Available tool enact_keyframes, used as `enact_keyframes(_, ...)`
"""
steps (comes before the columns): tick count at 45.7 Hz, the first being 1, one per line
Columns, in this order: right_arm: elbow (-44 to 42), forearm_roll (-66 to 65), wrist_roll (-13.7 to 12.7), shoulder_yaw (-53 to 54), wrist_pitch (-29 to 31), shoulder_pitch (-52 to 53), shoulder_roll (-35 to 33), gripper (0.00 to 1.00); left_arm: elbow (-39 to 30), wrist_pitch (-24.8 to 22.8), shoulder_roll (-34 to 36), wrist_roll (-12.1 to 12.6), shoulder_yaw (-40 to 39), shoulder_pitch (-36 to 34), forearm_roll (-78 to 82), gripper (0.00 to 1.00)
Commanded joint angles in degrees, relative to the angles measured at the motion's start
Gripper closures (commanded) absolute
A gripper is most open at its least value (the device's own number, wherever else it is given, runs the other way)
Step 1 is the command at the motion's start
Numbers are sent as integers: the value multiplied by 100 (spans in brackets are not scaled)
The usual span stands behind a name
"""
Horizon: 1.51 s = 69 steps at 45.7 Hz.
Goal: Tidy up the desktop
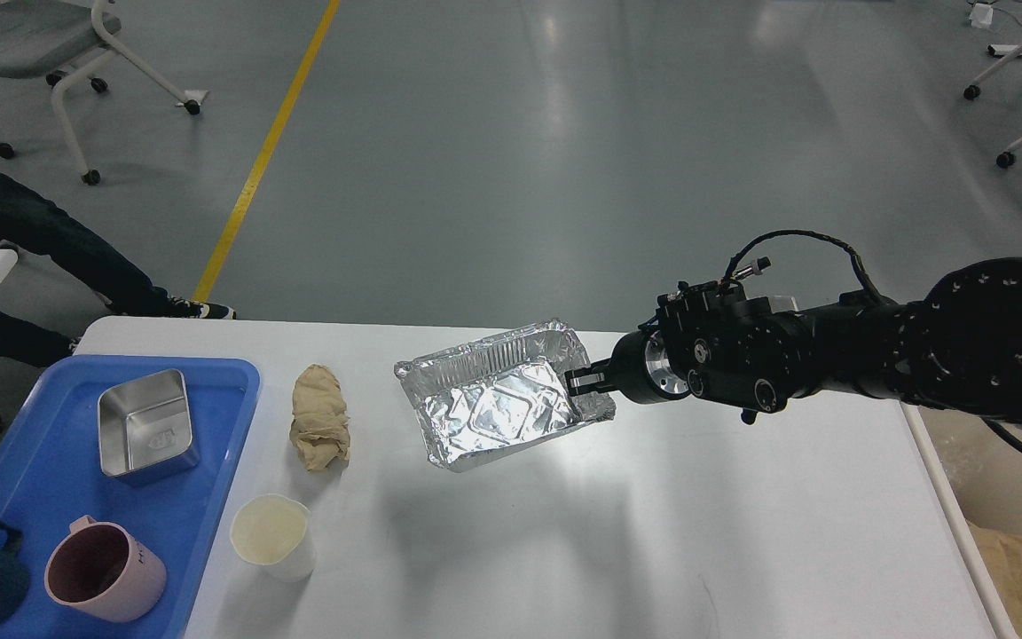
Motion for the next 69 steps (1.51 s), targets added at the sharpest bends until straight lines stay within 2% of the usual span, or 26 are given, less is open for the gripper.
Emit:
enact_keyframes(1, 0, 0, 5, -9, 0, 0, -7, 100, -5, -29, -379, 215, 919, -696, 54, 4)
enact_keyframes(8, -17, 0, -3, -9, 0, -17, -7, 100, -14, 32, -793, 295, 2097, -1400, 54, 4)
enact_keyframes(14, -35, 0, 5, -9, 0, -52, -7, 100, -93, 32, -1179, 295, 2608, -1708, 107, 4)
enact_keyframes(19, -44, 0, 5, -17, 0, -79, -16, 100, -154, 32, -1329, 295, 2792, -1840, 133, 4)
enact_keyframes(24, -53, 0, 5, -52, 0, -96, -86, 100, -514, -11, -1312, 286, 2968, -1840, 160, 4)
enact_keyframes(31, -62, 0, 5, -70, 0, -96, -95, 100, -1182, -169, -1040, 277, 3109, -1823, 195, 5)
enact_keyframes(37, -62, 0, 5, -61, 0, -96, -113, 100, -1464, -345, -706, 269, 3223, -1831, 239, 5)
enact_keyframes(47, -62, 0, 5, -70, 0, -105, -139, 100, -1481, -513, -407, 251, 3232, -1778, 440, 5)
enact_keyframes(69, -62, -9, 5, -61, -9, -149, -218, 100, -1455, -469, -688, 251, 3698, -1717, 1328, 10)
